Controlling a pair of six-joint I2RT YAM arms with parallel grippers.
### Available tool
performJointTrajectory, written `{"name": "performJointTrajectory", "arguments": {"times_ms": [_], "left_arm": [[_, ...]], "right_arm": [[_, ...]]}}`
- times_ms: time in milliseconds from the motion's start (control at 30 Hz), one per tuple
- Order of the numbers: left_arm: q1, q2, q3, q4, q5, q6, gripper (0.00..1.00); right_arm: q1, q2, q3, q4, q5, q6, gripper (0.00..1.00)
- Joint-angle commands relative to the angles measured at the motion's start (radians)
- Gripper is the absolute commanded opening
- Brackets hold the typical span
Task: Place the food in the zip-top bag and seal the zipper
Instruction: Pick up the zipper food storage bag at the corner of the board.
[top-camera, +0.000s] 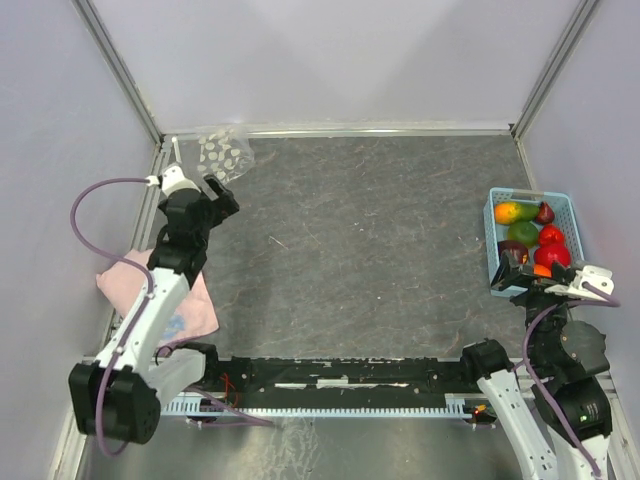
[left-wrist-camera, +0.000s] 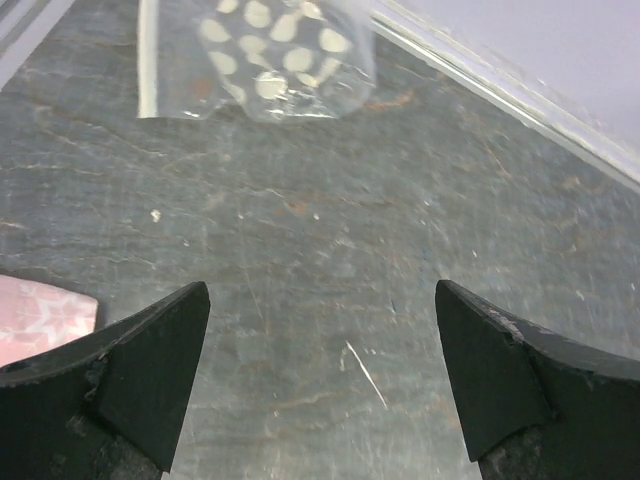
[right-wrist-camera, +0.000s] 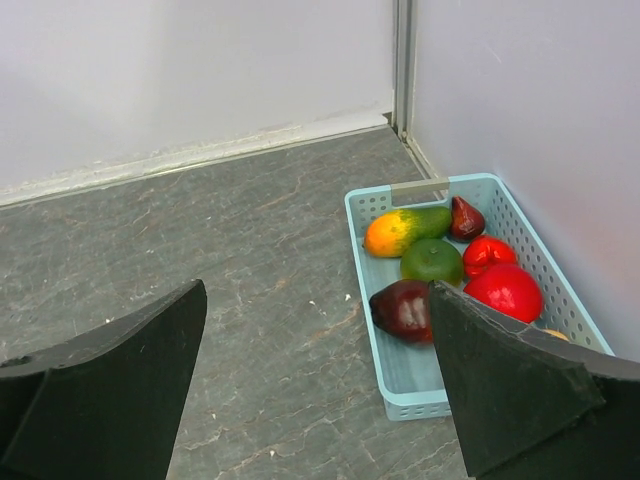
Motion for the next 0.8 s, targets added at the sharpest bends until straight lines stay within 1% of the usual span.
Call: {"name": "performJointTrajectory", "arguments": {"times_ms": [0,67,167,267,367,467,767], "left_arm": [[0.140,0.101,0.065,0.115,0.085,-0.112,1.00],[0.191,0.168,0.097,0.112,0.118,-0.111,0.99],[0.285,0.279,0.126,0.136,0.223,-0.137,1.00],[0.390,0.375,0.127,0.226,0.370,-0.204,1.00],[0.463,0.488,0.152,0.309,0.477,-0.250,1.00],[0.505,0.614,0.232,0.313,0.542,-0.248,0.98],[0.600,0.917,0.415,0.369,0.721,-0.237,0.95]], "right_arm": [[-0.006,-0.020,-0.005,0.029,-0.038,0.011,0.99],[-0.004,-0.029,-0.010,0.034,-0.045,0.011,0.99],[-0.003,-0.042,-0.020,0.047,-0.076,0.009,0.99],[-0.003,-0.051,-0.025,0.055,-0.109,0.001,0.99],[-0.001,-0.057,-0.028,0.055,-0.114,-0.004,0.99],[-0.001,-0.058,-0.031,0.057,-0.126,-0.008,0.99],[0.001,-0.038,-0.032,0.056,-0.156,-0.022,0.99]]}}
